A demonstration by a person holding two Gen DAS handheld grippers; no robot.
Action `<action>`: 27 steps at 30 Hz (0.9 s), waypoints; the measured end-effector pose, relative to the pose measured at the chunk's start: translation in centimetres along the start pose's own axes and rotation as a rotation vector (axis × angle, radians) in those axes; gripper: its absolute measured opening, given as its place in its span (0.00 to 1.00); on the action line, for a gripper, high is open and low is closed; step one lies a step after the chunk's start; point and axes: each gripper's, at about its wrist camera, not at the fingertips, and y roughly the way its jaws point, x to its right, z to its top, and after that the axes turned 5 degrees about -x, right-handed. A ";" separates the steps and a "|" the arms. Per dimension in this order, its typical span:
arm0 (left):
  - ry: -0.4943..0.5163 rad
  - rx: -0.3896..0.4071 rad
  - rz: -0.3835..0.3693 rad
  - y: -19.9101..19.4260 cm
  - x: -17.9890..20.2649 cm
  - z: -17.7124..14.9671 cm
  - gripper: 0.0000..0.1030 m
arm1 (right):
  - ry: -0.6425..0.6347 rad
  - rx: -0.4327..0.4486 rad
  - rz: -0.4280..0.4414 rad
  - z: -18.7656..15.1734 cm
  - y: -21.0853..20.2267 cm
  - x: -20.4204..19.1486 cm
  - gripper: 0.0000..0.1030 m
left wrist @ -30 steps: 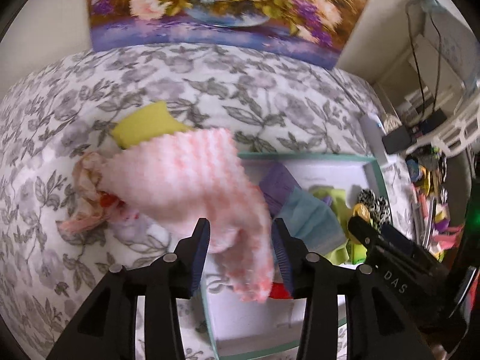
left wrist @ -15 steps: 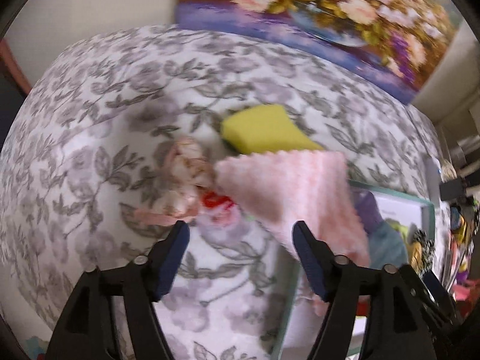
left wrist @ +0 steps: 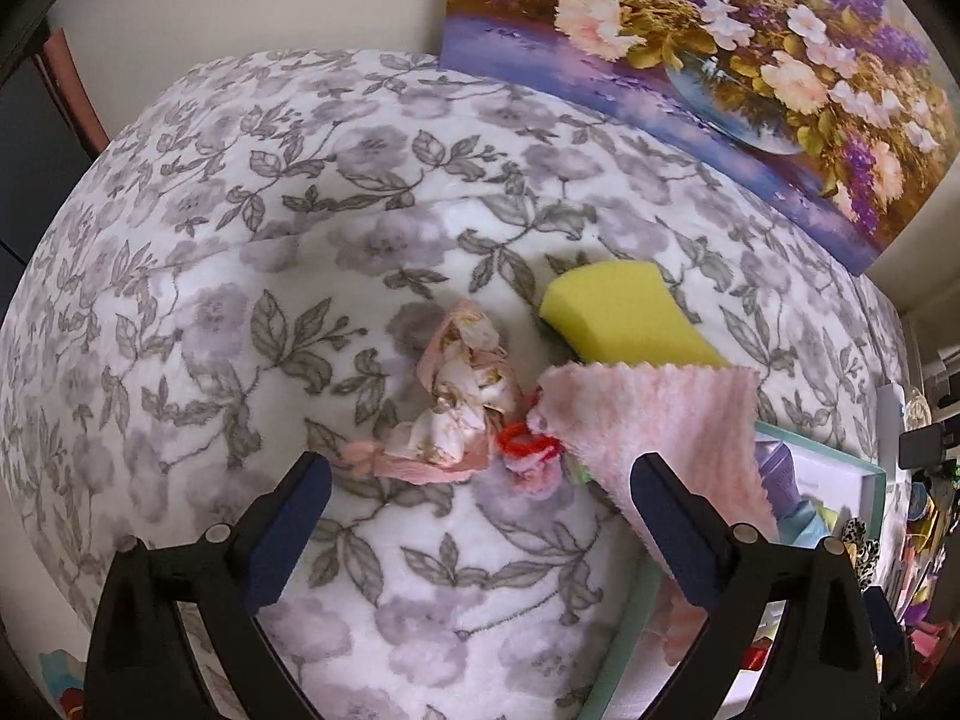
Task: Organize soft objects
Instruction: 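Grasp the pink-and-white striped cloth from the pile with the right tool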
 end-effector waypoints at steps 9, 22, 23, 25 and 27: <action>-0.028 0.022 0.055 -0.8 -2.9 1.1 0.97 | -0.120 -0.005 0.024 0.5 1.3 -6.4 1.00; -0.130 0.014 0.007 -1.2 -7.9 2.2 0.97 | -0.299 -0.029 -0.145 -0.1 5.9 -13.0 0.99; -0.133 0.013 0.001 -1.2 -8.0 2.3 0.97 | -0.303 -0.023 -0.152 -0.1 6.1 -13.2 0.94; -0.134 0.010 -0.007 -1.1 -8.1 2.3 0.97 | -0.301 -0.016 -0.164 0.0 6.2 -13.2 0.82; -0.129 0.004 -0.009 -1.0 -8.0 2.3 0.97 | -0.294 -0.012 -0.170 0.1 6.3 -13.1 0.71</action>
